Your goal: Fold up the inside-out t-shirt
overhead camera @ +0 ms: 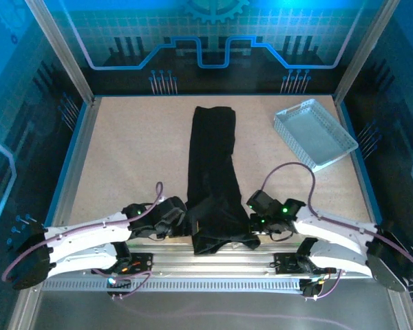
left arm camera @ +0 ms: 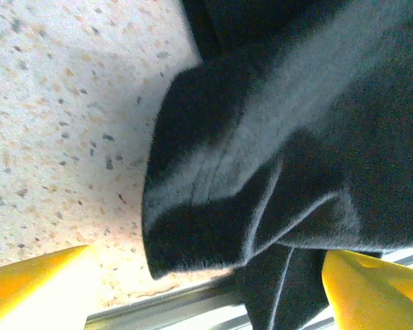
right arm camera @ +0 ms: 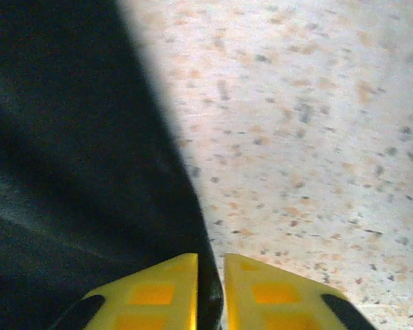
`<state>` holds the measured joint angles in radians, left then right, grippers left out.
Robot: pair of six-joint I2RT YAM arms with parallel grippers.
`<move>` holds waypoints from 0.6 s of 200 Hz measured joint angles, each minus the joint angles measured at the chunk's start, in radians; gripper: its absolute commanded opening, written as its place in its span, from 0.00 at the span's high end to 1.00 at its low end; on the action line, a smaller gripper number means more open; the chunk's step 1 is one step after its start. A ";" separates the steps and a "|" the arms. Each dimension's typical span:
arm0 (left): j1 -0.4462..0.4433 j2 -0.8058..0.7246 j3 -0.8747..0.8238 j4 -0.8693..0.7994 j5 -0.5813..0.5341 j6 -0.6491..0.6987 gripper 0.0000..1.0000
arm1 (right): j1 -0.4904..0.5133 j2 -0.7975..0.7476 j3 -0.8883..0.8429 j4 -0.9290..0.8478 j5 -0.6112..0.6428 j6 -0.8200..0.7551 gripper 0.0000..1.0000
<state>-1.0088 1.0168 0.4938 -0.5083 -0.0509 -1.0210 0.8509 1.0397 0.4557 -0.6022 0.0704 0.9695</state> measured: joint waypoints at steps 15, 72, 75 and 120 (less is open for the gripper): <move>-0.047 0.029 0.006 0.002 -0.006 -0.004 0.15 | -0.023 -0.031 -0.037 0.004 -0.006 0.023 0.88; -0.148 0.198 0.046 0.071 -0.002 -0.029 0.23 | -0.034 -0.044 -0.040 -0.004 -0.035 0.018 0.65; -0.148 0.203 0.046 0.080 0.002 -0.029 0.23 | -0.034 -0.048 -0.040 -0.006 -0.038 0.015 0.64; -0.150 0.254 0.050 0.122 0.010 -0.029 0.36 | -0.013 -0.058 -0.035 0.005 -0.083 -0.016 0.56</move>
<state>-1.1587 1.2705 0.5438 -0.3859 -0.0414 -1.0496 0.8383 0.9813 0.4206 -0.5976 -0.0124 0.9539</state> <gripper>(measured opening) 0.685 0.426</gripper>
